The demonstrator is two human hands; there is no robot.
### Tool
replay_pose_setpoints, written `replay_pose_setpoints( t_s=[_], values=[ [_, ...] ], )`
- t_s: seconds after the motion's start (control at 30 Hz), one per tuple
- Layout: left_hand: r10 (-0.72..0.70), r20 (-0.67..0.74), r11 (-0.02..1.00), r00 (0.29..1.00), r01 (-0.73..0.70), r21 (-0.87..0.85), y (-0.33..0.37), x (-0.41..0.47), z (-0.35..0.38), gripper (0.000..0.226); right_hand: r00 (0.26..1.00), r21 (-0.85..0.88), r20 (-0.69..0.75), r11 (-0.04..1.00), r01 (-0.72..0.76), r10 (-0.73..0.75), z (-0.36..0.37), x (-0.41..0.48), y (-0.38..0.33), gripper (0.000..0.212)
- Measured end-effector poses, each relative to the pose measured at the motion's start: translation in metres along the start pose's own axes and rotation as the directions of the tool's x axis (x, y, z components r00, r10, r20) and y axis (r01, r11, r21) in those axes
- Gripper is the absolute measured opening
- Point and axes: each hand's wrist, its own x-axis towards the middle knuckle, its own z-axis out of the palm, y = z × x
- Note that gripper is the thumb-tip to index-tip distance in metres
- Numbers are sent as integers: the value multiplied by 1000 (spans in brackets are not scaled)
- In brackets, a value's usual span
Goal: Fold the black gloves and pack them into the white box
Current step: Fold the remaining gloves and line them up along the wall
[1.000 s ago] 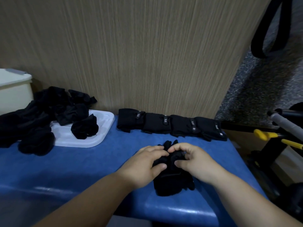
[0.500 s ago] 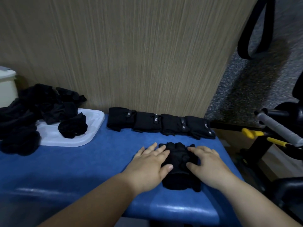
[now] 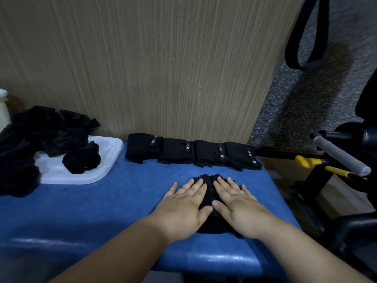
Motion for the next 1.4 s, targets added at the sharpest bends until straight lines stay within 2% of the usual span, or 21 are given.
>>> replay_pose_setpoints(
  t_s=[0.2,0.4,0.47,0.5,0.6,0.63,0.73,0.87,0.97,1.1,1.23,1.33,1.4],
  values=[
    [-51,59,998,997,49,27,-4,-4,-2,66,999,-33,31,999,-37,38,-2,-2,-2,63],
    [-76,57,997,995,76,6,-18,-14,-5,73,997,-53,39,996,-71,73,-7,-3,-4,65],
    [-94,48,996,994,94,-1,-27,-19,-7,74,997,-80,-35,994,-70,68,-10,-2,-9,66],
    [-105,42,994,994,105,2,-32,-22,-9,74,993,-120,-115,991,-52,38,-11,-1,-14,66],
    [-144,24,990,989,143,12,-52,-34,-13,72,925,-138,-358,987,79,-124,-15,3,-39,81],
    [-158,17,987,987,158,6,-59,-38,-15,70,910,-94,-385,988,126,-153,-16,4,-50,79],
    [-227,-40,973,973,225,-53,-79,-51,-21,66,895,11,-394,972,233,-210,-13,13,-83,47],
    [-397,-235,915,887,363,-177,-109,-72,-33,47,898,139,-372,942,305,-235,-5,38,-129,39],
    [-537,-355,841,765,458,-287,-135,-87,-40,31,909,201,-331,922,331,-254,-1,65,-162,37],
    [-631,-463,776,622,501,-384,-164,-100,-45,21,925,334,-284,878,343,-253,-1,99,-204,39],
    [-684,-439,727,583,500,-470,-179,-102,-45,37,940,449,-267,836,315,-210,-5,127,-239,49],
    [-689,-403,712,602,459,-531,-184,-100,-46,55,959,526,-218,806,273,-182,1,146,-255,52],
    [-705,-367,670,607,400,-625,-188,-98,-46,59,971,582,-194,781,227,-138,4,155,-260,50]
  ],
)
